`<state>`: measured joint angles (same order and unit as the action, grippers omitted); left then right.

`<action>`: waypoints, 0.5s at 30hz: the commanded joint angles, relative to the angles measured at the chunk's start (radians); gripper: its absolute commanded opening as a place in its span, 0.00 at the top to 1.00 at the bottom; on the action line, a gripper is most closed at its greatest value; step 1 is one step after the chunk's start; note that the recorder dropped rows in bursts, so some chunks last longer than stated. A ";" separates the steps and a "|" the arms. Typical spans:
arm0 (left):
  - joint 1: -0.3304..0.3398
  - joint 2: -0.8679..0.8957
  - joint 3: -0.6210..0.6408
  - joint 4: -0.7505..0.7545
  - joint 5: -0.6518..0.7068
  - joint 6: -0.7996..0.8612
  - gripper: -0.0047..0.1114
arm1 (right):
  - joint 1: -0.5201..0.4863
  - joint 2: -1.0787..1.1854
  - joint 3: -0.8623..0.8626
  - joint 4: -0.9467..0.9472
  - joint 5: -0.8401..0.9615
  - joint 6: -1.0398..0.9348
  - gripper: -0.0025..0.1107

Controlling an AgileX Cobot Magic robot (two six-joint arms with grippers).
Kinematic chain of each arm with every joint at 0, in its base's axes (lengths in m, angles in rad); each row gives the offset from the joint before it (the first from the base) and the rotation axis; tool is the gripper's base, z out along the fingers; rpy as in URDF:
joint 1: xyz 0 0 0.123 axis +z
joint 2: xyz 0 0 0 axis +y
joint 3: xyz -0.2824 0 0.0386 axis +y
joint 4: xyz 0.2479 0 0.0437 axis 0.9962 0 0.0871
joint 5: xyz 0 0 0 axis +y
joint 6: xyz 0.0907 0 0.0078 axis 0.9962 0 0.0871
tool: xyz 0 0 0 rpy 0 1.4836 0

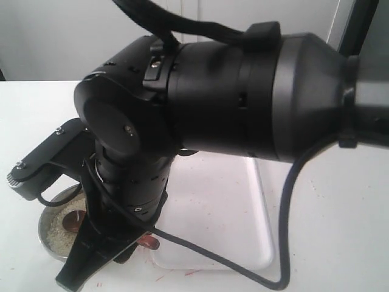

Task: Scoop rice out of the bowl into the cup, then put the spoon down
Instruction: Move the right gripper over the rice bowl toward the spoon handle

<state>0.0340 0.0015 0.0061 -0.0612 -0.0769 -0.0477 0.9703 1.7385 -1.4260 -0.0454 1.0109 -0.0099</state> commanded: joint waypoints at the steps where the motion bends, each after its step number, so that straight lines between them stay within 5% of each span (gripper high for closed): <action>1: 0.002 -0.001 -0.006 -0.006 -0.004 -0.001 0.84 | 0.005 -0.003 -0.009 0.004 -0.006 -0.082 0.59; 15: 0.002 -0.001 -0.006 -0.006 -0.004 -0.001 0.84 | 0.005 0.013 -0.007 0.004 -0.029 -0.174 0.52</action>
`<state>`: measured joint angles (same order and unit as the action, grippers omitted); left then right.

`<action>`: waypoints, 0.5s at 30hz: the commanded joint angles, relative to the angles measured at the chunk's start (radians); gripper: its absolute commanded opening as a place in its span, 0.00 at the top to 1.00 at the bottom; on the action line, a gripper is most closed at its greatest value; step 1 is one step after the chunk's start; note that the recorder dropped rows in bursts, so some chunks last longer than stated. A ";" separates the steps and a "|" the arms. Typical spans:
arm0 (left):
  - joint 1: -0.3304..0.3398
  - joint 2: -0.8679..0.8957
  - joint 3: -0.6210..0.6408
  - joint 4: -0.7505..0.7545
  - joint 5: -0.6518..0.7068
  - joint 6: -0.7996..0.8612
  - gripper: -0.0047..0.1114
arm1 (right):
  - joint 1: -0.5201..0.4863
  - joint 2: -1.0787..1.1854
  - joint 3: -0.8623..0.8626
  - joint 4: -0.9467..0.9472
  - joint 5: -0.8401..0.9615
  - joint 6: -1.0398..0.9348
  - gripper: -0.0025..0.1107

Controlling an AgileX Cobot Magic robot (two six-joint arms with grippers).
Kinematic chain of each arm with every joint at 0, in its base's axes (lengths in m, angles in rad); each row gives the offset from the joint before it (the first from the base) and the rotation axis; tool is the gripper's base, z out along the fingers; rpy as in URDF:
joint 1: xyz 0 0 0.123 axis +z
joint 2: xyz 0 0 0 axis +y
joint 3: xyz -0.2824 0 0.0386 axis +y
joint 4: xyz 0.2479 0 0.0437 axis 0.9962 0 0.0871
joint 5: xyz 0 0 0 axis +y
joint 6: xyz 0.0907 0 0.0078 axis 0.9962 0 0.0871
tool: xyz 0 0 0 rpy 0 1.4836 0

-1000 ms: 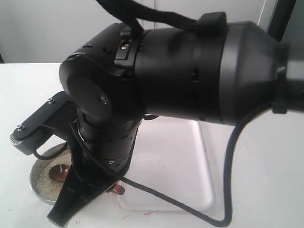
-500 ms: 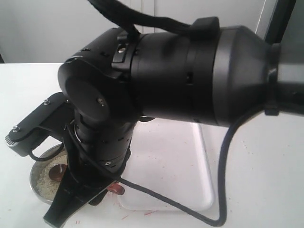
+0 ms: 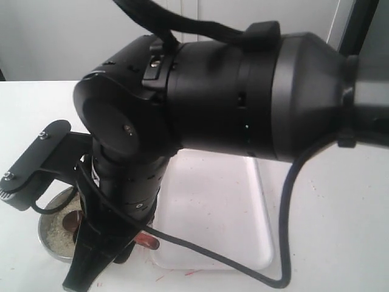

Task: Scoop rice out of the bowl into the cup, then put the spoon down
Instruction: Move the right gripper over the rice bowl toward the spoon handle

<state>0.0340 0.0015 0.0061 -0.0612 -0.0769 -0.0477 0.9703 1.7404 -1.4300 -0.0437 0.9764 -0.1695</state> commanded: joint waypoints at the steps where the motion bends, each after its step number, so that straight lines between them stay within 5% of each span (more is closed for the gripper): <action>1: 0.002 -0.001 -0.006 -0.006 -0.004 -0.001 0.84 | 0.005 0.017 0.000 0.002 0.005 -0.015 0.52; 15: 0.002 -0.001 -0.006 -0.006 -0.004 -0.001 0.84 | 0.005 0.116 0.004 -0.047 -0.034 0.001 0.52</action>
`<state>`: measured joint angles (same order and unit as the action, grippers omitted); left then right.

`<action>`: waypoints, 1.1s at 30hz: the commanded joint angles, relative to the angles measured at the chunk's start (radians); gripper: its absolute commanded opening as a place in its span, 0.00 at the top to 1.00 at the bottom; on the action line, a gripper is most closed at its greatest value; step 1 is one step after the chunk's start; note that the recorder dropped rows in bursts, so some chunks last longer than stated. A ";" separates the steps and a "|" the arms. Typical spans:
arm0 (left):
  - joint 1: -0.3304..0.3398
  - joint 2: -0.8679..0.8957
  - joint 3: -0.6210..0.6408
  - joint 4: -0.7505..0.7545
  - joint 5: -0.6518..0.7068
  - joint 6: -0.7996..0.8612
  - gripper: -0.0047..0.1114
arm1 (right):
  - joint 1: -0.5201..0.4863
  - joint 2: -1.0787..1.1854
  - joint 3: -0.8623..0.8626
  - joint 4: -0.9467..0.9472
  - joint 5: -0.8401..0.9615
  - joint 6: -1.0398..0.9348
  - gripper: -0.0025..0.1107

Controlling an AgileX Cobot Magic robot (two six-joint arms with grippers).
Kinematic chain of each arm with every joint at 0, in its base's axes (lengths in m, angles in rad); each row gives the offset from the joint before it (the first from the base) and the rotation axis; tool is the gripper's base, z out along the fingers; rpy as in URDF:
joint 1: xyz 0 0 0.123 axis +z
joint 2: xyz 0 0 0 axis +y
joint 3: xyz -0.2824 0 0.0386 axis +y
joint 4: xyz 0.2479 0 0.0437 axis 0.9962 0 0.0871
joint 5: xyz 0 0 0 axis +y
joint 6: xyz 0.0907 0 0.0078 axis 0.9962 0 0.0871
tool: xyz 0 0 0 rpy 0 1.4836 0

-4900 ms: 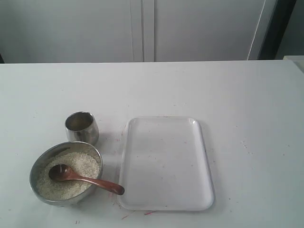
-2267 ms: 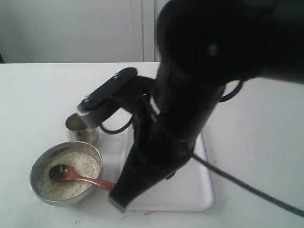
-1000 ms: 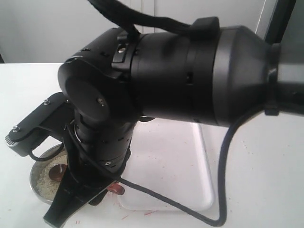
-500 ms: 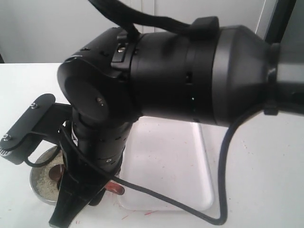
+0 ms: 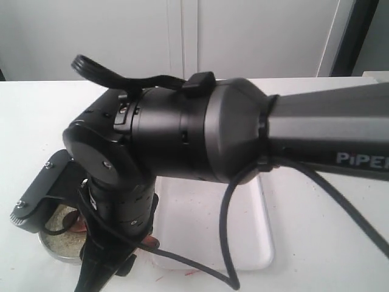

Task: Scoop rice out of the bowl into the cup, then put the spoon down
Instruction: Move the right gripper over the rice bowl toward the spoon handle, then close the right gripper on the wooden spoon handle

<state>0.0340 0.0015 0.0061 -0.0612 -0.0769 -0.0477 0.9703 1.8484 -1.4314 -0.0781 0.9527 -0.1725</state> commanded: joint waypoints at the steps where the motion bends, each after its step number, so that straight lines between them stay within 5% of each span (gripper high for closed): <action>1: 0.002 -0.001 -0.006 -0.006 -0.004 -0.001 0.84 | 0.005 0.011 0.005 -0.013 -0.012 0.004 0.52; 33: 0.002 -0.001 -0.006 -0.006 -0.004 -0.001 0.84 | -0.067 0.071 0.005 0.048 -0.080 0.063 0.56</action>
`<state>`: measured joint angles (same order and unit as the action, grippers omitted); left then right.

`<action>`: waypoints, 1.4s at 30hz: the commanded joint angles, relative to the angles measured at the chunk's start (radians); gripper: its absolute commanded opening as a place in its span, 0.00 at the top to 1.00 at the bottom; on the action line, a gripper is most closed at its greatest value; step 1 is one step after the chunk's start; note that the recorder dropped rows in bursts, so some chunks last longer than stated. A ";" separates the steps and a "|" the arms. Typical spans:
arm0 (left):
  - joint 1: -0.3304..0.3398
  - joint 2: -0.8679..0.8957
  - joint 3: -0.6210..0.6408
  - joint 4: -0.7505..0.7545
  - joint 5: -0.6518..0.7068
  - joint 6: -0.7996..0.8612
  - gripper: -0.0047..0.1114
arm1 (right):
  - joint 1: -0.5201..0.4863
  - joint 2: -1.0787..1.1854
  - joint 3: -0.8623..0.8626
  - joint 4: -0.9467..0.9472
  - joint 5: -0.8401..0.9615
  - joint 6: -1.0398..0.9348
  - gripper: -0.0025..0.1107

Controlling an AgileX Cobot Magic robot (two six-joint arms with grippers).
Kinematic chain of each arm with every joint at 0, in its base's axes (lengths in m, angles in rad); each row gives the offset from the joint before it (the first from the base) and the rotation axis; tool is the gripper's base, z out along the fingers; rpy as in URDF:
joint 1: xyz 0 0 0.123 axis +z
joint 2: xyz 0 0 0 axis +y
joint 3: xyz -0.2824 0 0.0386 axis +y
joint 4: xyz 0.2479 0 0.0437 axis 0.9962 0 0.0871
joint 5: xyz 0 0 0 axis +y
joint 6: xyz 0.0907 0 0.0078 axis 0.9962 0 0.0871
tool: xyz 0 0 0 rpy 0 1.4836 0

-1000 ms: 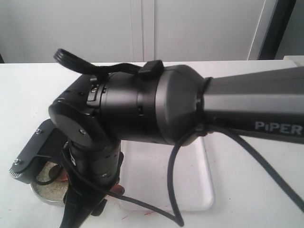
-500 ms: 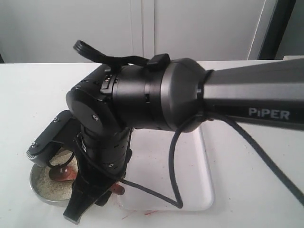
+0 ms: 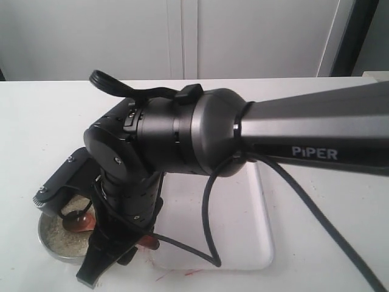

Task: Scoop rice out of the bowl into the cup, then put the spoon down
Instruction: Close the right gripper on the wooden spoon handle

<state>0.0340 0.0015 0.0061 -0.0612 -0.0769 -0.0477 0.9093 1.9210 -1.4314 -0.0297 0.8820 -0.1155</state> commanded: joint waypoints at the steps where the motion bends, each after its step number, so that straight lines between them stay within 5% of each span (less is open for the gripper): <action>1: 0.002 -0.001 -0.006 -0.006 -0.004 -0.001 0.84 | -0.006 0.001 0.005 -0.001 -0.009 0.006 0.56; 42: 0.002 -0.001 -0.006 -0.006 -0.004 -0.001 0.84 | -0.006 0.007 0.005 -0.009 -0.035 0.031 0.90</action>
<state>0.0340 0.0015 0.0061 -0.0612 -0.0769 -0.0477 0.9093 1.9271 -1.4314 -0.0297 0.8556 -0.0893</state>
